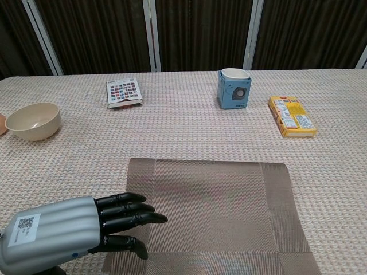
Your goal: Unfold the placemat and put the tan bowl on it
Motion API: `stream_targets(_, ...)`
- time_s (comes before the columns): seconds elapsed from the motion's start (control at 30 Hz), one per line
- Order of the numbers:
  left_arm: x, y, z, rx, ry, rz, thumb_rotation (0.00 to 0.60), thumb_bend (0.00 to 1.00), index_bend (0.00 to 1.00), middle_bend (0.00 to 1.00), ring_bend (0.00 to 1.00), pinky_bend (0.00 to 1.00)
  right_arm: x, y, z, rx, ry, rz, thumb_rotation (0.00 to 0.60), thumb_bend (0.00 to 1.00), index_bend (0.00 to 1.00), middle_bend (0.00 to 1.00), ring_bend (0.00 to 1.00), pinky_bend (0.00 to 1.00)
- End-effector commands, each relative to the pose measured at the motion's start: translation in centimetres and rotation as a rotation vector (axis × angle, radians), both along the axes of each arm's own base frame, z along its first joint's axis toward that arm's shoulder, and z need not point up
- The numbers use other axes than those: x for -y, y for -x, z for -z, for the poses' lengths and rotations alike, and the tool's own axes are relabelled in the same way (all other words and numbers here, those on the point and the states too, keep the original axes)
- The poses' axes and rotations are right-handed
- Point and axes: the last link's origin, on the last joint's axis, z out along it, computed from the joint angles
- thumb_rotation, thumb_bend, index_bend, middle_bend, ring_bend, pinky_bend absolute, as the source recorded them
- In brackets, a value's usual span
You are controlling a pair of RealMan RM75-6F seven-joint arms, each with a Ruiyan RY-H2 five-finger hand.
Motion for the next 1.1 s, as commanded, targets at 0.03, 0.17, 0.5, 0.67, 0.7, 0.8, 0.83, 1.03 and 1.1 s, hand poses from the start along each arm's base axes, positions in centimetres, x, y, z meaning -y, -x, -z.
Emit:
stream_targets(0.03,-0.1,-0.2,0.2,-0.002,0.0,-0.001,0.6,0.24,0.27,0.0,0.0,0.0,0.0,0.0,0.0,0.0,0.0,0.0,0.6,0.0,0.0,0.0,0.0,0.0)
stream_targets(0.17,-0.1,-0.4,0.4,-0.002,0.003,-0.005,0.6,0.24,0.28,0.0,0.0,0.0,0.0,0.0,-0.1,0.002,0.003,0.0,0.6,0.0,0.0,0.0,0.0,0.0)
stream_targets(0.5,-0.1,-0.9,0.9,-0.002,0.006,0.006,0.6,0.25,0.28,0.0,0.0,0.0,0.0,0.0,-0.1,0.001,0.001,0.0,0.6,0.0,0.0,0.0,0.0,0.0)
stream_targets(0.67,0.0,-1.1,1.1,-0.007,0.014,0.005,0.6,0.32,0.29,0.0,0.0,0.0,0.0,0.0,-0.2,0.002,0.003,-0.001,0.6,0.0,0.0,0.0,0.0,0.0)
stream_targets(0.7,0.0,-1.1,1.2,-0.006,0.017,0.005,0.6,0.34,0.3,0.0,0.0,0.0,0.0,0.0,-0.2,0.003,0.002,-0.001,0.6,0.0,0.0,0.0,0.0,0.0)
stream_targets(0.8,0.1,-1.2,1.2,-0.006,0.022,0.004,0.6,0.36,0.3,0.0,0.0,0.0,0.0,0.0,-0.2,0.002,0.002,-0.001,0.6,0.0,0.0,0.0,0.0,0.0)
stream_targets(0.83,0.1,-1.2,1.3,-0.006,0.025,0.002,0.6,0.37,0.3,0.0,0.0,0.0,0.0,0.0,-0.2,0.003,0.002,-0.002,0.6,0.0,0.0,0.0,0.0,0.0)
stream_targets(1.03,0.2,-1.2,1.6,-0.009,0.036,-0.002,0.6,0.41,0.31,0.0,0.0,0.0,-0.1,-0.1,-0.3,0.005,0.005,-0.004,0.6,0.0,0.0,0.0,0.0,0.0)
stream_targets(1.1,0.3,-1.3,1.7,-0.008,0.039,-0.002,0.6,0.42,0.32,0.0,0.0,0.0,-0.1,-0.1,-0.4,0.006,0.006,-0.004,0.6,0.0,0.0,0.0,0.0,0.0)
